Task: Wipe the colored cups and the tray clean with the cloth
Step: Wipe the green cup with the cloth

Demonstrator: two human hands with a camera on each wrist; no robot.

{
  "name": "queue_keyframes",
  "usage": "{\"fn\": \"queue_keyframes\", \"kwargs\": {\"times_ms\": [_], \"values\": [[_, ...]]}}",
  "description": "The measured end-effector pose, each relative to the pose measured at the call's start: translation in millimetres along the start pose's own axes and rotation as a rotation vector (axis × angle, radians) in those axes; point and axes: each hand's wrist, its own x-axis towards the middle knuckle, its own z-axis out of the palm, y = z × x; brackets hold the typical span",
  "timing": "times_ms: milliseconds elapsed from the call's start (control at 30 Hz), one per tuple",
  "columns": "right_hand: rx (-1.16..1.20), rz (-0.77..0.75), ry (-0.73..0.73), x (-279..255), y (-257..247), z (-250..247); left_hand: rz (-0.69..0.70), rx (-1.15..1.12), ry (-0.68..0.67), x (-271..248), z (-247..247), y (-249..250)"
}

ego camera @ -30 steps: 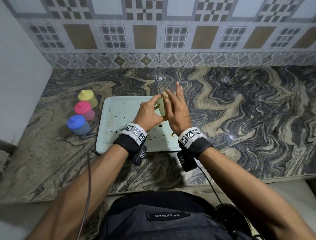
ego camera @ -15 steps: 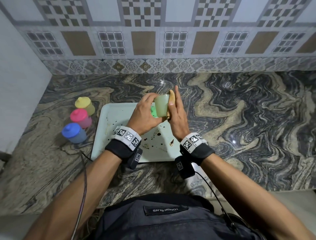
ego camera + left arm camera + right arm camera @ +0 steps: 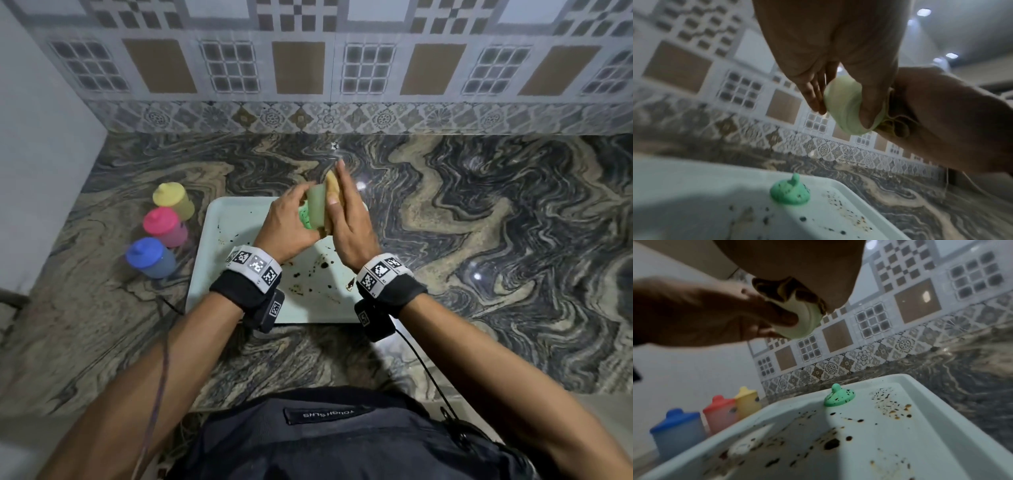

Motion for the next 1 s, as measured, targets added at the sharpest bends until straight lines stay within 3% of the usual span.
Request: {"fn": "queue_keyframes", "kwargs": {"times_ms": [100, 233, 300, 400, 500, 767, 933, 1000], "values": [[-0.039, -0.022, 0.001, 0, 7, 5, 0.135, 0.044, 0.019, 4, -1, 2], [0.337, 0.216, 0.062, 5, 0, 3, -0.056, -0.190, -0.006, -1, 3, -1], [0.329, 0.232, 0.066, 7, -4, 0, -0.061, -0.167, 0.001, 0, 4, -4], [0.118, 0.090, 0.038, 5, -1, 0, 0.064, 0.080, 0.018, 5, 1, -1], [-0.078, -0.087, 0.037, 5, 2, -1, 0.142, 0.158, 0.026, 6, -2, 10], [-0.251, -0.380, 0.019, 3, 6, -13, 0.078, -0.163, 0.003, -3, -4, 7], [-0.165, -0.268, 0.045, 5, 1, -12, 0.016, -0.295, 0.008, -3, -1, 4], [-0.149, -0.280, 0.016, 6, -3, -12, 0.017, -0.213, 0.012, -2, -1, 8]]}}
